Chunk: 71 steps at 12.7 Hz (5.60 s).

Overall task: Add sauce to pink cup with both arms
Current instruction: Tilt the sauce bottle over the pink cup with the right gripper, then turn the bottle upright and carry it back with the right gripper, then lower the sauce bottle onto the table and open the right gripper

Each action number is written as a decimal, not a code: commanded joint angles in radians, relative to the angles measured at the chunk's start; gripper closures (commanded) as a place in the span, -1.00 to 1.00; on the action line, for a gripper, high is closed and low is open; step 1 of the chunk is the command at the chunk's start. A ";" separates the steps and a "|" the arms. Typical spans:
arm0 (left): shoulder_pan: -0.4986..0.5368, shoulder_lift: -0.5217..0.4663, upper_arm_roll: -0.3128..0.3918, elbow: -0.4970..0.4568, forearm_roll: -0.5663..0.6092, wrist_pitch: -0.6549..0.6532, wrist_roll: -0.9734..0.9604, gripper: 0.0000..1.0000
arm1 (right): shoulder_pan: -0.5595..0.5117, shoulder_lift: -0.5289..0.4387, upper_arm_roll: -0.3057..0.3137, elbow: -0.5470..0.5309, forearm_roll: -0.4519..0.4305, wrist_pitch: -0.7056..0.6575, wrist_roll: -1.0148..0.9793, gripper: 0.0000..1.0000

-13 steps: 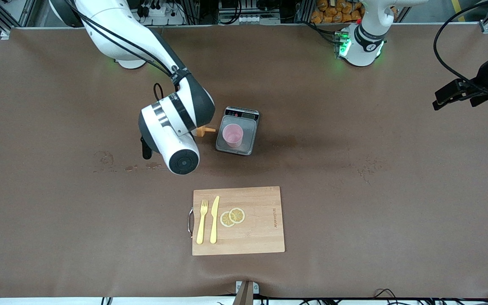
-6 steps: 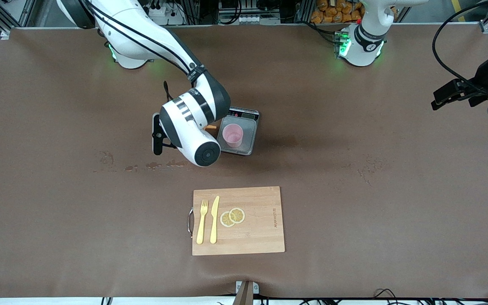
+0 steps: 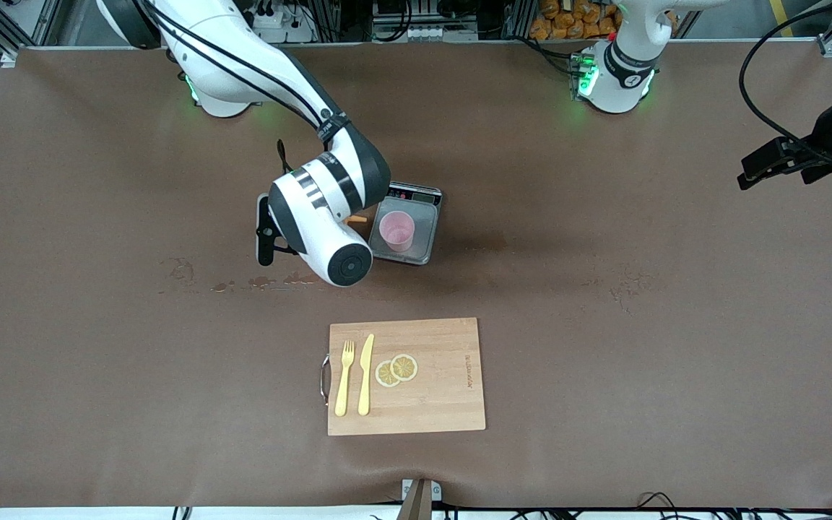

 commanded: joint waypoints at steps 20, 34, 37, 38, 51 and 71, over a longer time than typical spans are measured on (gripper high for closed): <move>0.014 0.019 -0.024 0.019 -0.001 0.015 0.018 -1.00 | -0.281 -0.034 0.009 0.065 0.357 0.014 -0.277 1.00; 0.014 0.021 -0.024 0.013 -0.002 0.017 0.018 -1.00 | -0.629 -0.067 0.009 0.051 0.676 -0.093 -0.625 1.00; 0.011 0.021 -0.024 0.014 -0.004 0.018 0.016 -1.00 | -0.733 -0.060 0.009 0.036 0.779 -0.133 -0.701 1.00; 0.010 0.021 -0.024 0.016 -0.007 0.018 0.016 -1.00 | -0.761 -0.058 0.009 0.022 0.788 -0.136 -0.739 0.99; 0.005 0.030 -0.025 0.013 -0.004 0.031 0.016 -1.00 | -1.013 0.046 0.005 -0.015 0.721 -0.116 -1.408 0.93; 0.008 0.038 -0.025 0.008 -0.004 0.032 0.018 -1.00 | -1.028 0.273 0.006 -0.130 0.733 0.143 -1.696 0.50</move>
